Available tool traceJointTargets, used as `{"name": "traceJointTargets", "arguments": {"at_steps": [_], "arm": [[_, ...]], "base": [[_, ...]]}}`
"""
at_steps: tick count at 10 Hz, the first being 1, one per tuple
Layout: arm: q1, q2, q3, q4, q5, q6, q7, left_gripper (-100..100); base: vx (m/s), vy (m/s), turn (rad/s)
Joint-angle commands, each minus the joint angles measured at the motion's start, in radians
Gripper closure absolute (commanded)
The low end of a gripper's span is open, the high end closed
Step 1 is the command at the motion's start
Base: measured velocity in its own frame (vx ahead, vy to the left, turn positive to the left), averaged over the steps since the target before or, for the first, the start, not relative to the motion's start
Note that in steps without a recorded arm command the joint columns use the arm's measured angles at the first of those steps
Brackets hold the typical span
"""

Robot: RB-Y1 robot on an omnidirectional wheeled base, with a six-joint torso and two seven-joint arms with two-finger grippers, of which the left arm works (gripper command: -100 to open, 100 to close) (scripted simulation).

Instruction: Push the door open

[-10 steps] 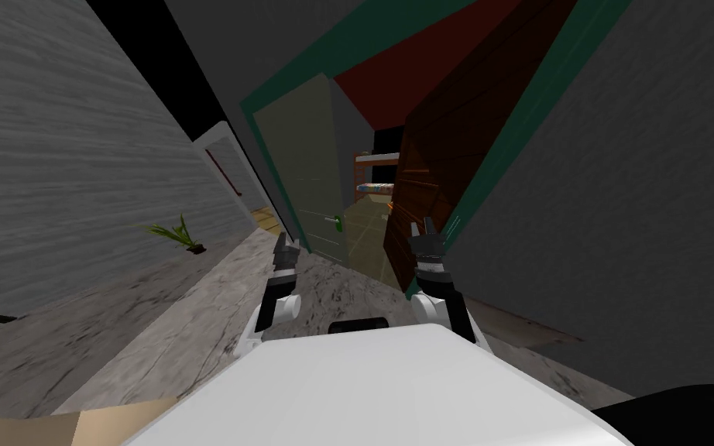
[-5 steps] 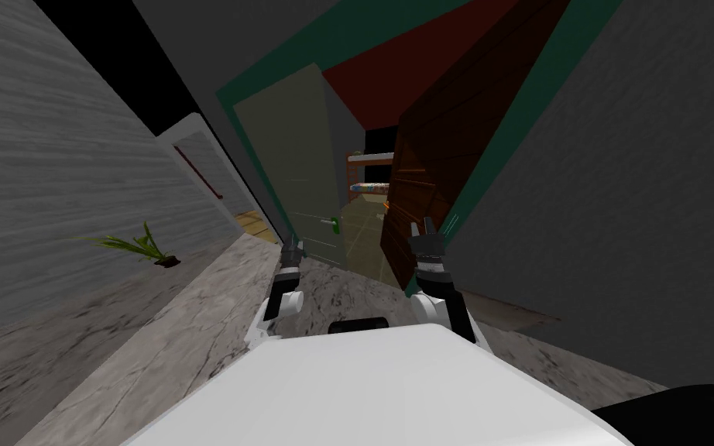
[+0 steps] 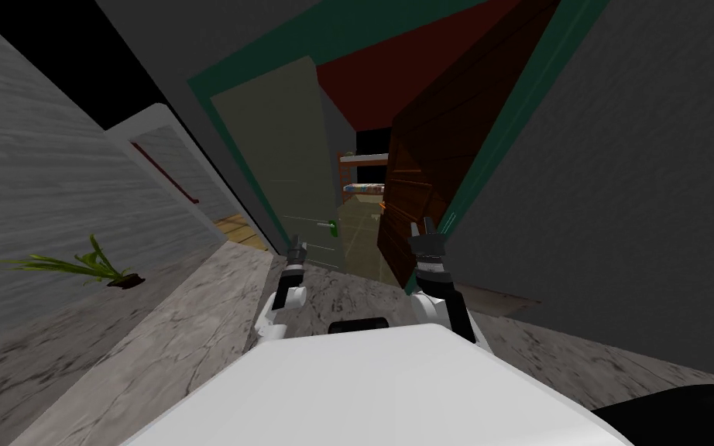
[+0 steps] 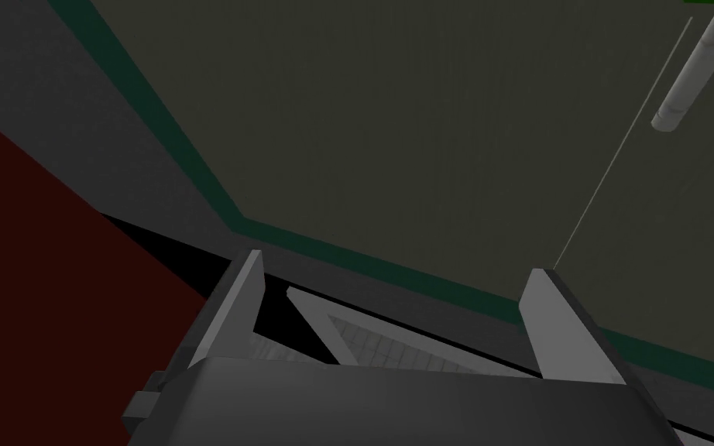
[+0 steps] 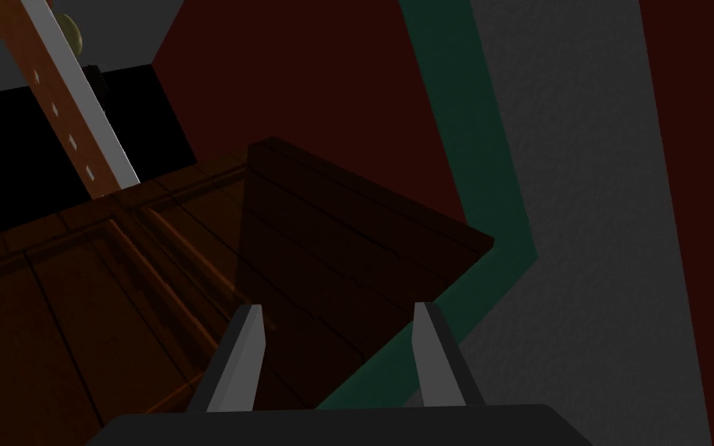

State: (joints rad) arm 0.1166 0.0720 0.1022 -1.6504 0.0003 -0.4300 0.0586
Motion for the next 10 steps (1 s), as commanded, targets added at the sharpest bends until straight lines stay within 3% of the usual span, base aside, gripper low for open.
{"name": "traceJointTargets", "arguments": {"at_steps": [1,10], "arm": [[-0.028,0.0,0.004,0.047,0.0,0.007,-0.006,-100],[-0.173,0.001,0.028,0.293,0.004,0.029,-0.031,-100]], "base": [[0.044,0.132,-0.186],[0.036,0.111,-0.15]]}}
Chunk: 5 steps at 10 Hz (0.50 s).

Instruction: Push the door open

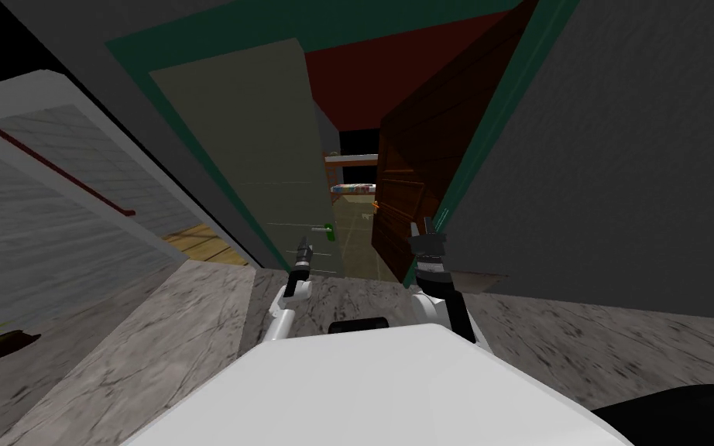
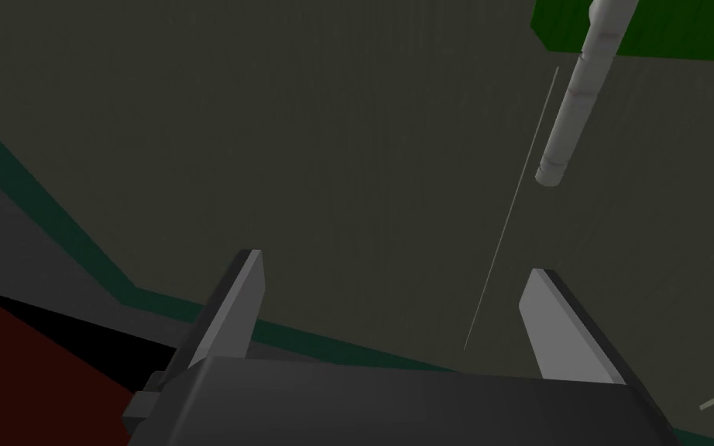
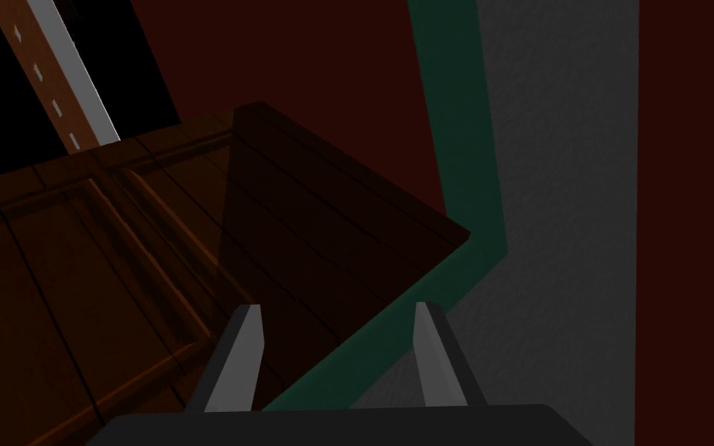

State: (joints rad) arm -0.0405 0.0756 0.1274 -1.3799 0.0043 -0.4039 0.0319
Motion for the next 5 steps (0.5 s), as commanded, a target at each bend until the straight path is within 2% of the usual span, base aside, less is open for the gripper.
{"name": "traceJointTargets", "arguments": {"at_steps": [1,5], "arm": [[-0.033,-0.003,0.006,0.05,0.0,0.006,-0.007,-100],[-0.1,-0.008,0.017,0.164,0.002,0.016,-0.018,-100]], "base": [[0.042,0.133,-0.157],[0.019,0.133,-0.15]]}}
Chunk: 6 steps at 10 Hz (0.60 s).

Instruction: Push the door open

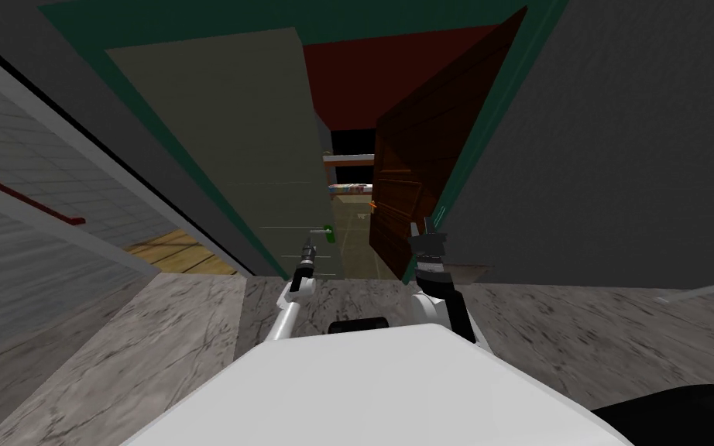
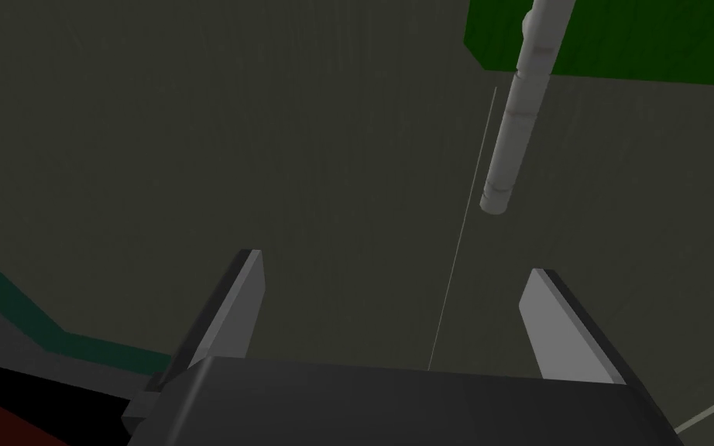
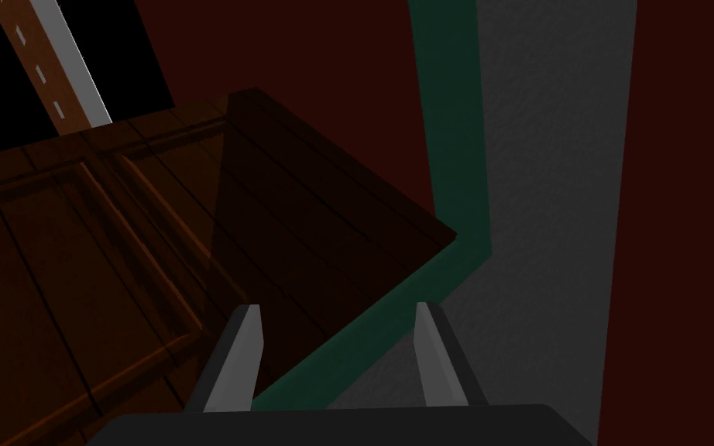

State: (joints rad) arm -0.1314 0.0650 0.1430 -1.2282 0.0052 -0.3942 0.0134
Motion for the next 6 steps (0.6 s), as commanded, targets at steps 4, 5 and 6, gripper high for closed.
{"name": "traceJointTargets", "arguments": {"at_steps": [4,5,6], "arm": [[-0.068,-0.005,0.012,0.113,0.003,0.015,-0.009,-100],[-0.081,-0.007,0.014,0.135,0.003,0.017,-0.011,-100],[-0.094,-0.009,0.016,0.157,0.003,0.019,-0.014,-100]], "base": [[0.005,0.123,-0.145],[-0.002,0.115,-0.121],[0.0,0.105,-0.113]]}}
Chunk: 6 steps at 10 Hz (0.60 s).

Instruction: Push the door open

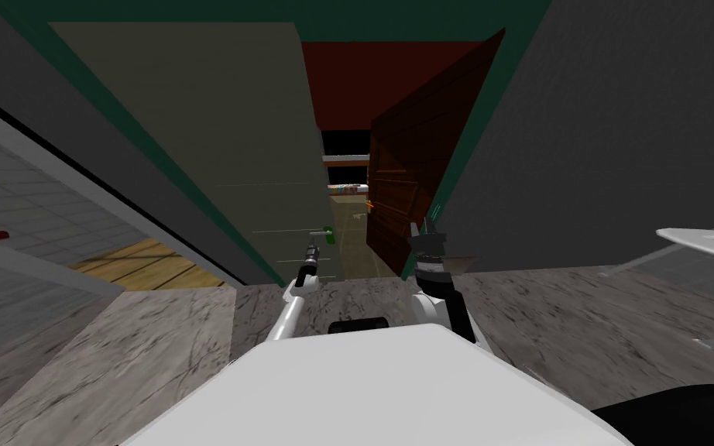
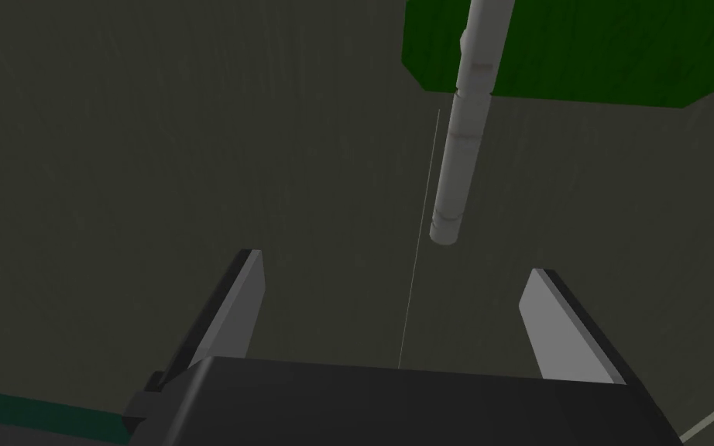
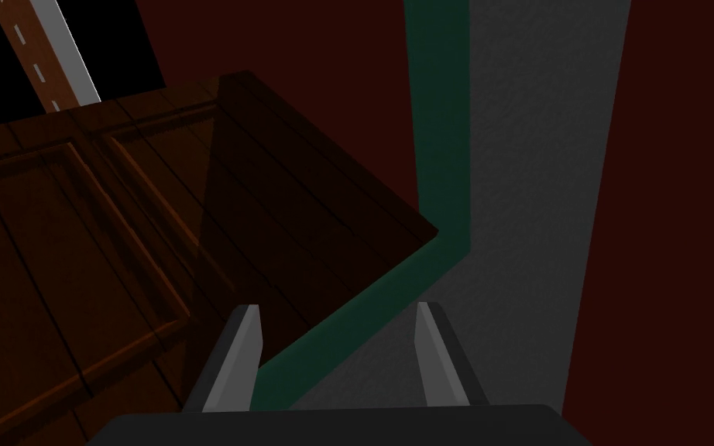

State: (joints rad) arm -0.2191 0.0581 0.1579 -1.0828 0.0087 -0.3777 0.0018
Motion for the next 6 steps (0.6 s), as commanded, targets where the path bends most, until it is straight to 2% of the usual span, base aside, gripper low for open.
{"name": "traceJointTargets", "arguments": {"at_steps": [1,6], "arm": [[-0.02,-0.005,0.003,0.034,0.0,0.004,-0.004,-100],[-0.084,-0.02,0.014,0.143,0.002,0.014,-0.015,-100]], "base": [[0.002,0.118,-0.135],[-0.018,0.127,-0.12]]}}
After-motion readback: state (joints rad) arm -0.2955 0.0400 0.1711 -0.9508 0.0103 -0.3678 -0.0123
